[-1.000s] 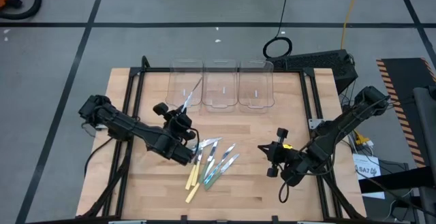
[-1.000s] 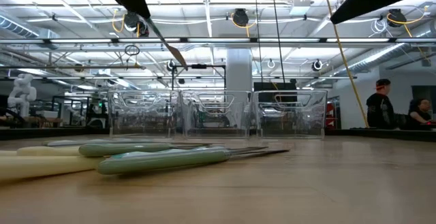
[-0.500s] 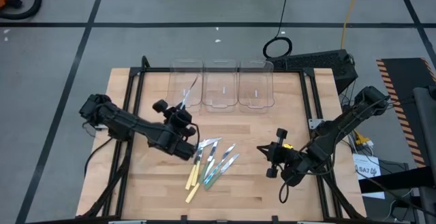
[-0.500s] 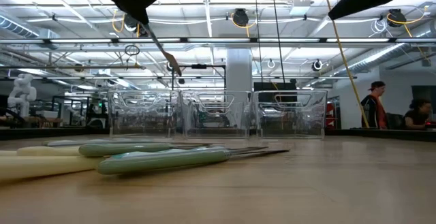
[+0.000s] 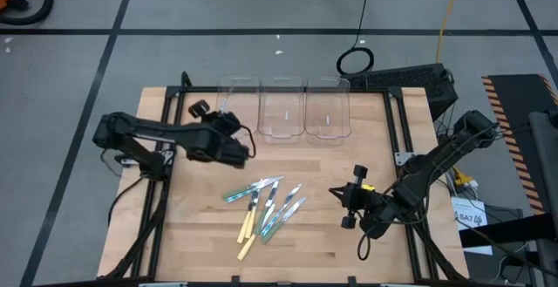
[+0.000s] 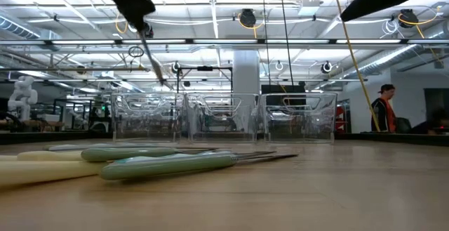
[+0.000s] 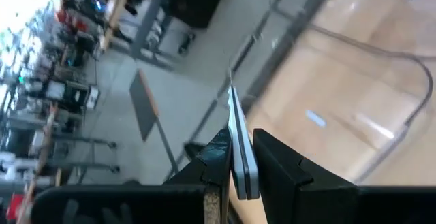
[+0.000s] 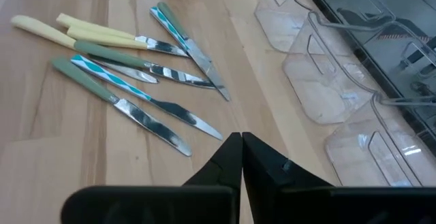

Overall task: Sort silverware by color (type)
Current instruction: Put the blue patterned knife into the left transparent bin

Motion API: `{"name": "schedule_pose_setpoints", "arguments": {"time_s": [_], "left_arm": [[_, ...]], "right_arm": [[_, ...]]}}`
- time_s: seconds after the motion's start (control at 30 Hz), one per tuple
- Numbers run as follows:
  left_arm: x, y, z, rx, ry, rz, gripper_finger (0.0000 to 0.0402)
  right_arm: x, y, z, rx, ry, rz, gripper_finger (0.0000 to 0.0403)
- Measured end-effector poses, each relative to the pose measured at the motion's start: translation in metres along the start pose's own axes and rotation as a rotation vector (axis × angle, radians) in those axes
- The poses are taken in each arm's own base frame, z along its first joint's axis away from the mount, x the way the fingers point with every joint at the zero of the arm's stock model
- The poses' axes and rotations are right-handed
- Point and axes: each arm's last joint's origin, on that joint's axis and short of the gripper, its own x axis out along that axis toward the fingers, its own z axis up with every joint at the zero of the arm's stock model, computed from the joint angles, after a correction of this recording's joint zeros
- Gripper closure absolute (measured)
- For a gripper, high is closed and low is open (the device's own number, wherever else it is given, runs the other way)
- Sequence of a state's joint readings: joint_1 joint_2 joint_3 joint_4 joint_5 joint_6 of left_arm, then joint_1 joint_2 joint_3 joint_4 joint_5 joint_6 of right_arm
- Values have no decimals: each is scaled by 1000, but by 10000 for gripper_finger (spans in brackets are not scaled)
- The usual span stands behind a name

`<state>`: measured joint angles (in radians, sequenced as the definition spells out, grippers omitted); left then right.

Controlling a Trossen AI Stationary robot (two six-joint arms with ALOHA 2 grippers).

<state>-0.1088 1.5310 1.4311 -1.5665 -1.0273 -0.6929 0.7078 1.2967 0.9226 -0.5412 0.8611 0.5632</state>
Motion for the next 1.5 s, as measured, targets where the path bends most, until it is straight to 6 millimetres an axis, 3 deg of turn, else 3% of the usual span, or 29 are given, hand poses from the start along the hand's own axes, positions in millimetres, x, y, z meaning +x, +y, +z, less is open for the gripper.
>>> {"name": "schedule_pose_setpoints", "arguments": {"time_s": [0.13,0.27,0.53,0.67,0.87,1.03,1.3,1.5], "left_arm": [[2,23,-1,19,-22,34,344],[6,34,-3,-16,17,-1,344],[12,28,-8,106,-27,-1,344],[15,38,-8,67,-51,-33,344],[24,42,-19,-38,-145,-213,344],[38,38,-34,-103,-170,-214,344],[75,5,-56,-113,-157,-241,344],[88,-12,-65,-124,-201,-275,344]], "right_arm": [[0,0,0,-5,3,-3,394],[0,-1,-1,-16,7,-5,394],[1,-2,0,-52,9,-11,394],[2,-2,0,-59,8,-11,394],[2,-2,0,-59,9,-11,394],[3,-3,0,-52,11,-17,394],[5,-5,1,-28,12,-26,394],[5,-5,1,-40,12,-26,394]]}}
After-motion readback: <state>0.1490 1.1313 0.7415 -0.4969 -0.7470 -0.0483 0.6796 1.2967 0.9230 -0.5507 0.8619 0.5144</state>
